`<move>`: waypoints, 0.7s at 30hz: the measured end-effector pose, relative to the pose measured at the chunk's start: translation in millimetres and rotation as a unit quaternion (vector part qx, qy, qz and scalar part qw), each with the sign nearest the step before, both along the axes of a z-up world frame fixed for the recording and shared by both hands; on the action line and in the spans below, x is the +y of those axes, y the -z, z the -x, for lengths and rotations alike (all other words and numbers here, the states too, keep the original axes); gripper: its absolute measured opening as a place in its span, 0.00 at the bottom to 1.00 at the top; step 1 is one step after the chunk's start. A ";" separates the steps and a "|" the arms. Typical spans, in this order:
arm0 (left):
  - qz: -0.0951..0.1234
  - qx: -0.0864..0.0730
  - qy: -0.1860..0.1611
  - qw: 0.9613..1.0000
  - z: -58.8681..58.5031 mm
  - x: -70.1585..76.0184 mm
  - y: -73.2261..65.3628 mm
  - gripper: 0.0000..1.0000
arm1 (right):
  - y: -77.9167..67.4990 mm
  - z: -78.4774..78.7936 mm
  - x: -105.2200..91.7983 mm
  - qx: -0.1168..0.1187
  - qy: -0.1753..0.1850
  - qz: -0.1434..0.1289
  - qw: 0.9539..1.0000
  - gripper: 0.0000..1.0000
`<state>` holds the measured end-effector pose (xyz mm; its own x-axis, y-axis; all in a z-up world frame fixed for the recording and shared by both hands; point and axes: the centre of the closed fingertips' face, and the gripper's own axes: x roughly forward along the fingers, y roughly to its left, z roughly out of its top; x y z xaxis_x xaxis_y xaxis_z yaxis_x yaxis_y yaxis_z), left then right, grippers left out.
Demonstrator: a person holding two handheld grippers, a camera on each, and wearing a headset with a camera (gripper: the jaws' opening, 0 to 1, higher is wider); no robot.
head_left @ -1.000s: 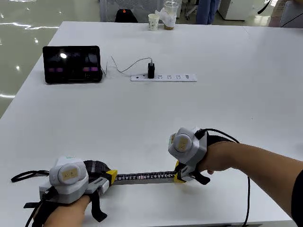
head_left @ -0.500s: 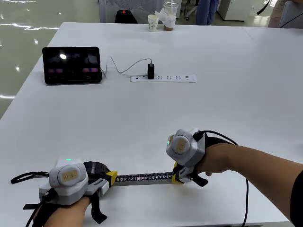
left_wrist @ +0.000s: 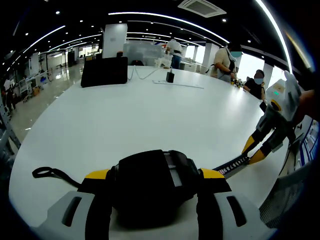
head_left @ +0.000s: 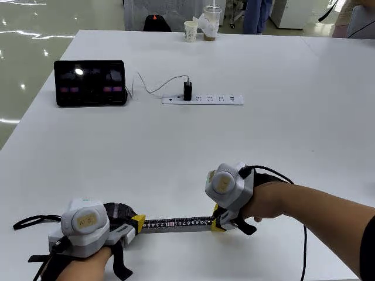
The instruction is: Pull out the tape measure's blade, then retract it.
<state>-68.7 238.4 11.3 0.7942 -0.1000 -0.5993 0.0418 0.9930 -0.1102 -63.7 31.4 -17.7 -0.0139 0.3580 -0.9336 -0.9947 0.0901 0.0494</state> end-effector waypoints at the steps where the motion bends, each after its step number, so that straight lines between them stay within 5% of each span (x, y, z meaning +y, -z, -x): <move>1: 0.000 0.000 0.000 1.000 0.0 0.0 0.0 0.65 | 0.7 -0.2 0.3 0.000 -0.001 0.000 1.000 0.11; 21: 0.000 0.000 0.000 1.000 0.1 -0.8 0.3 0.65 | 0.5 0.4 4.3 0.001 0.001 -0.002 1.000 0.11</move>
<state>-68.9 237.6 11.0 0.7941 -0.0998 -0.5996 0.0412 0.9930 -0.1108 -64.1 35.7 -18.2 -0.0143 0.3617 -0.9322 -0.9944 0.0924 0.0511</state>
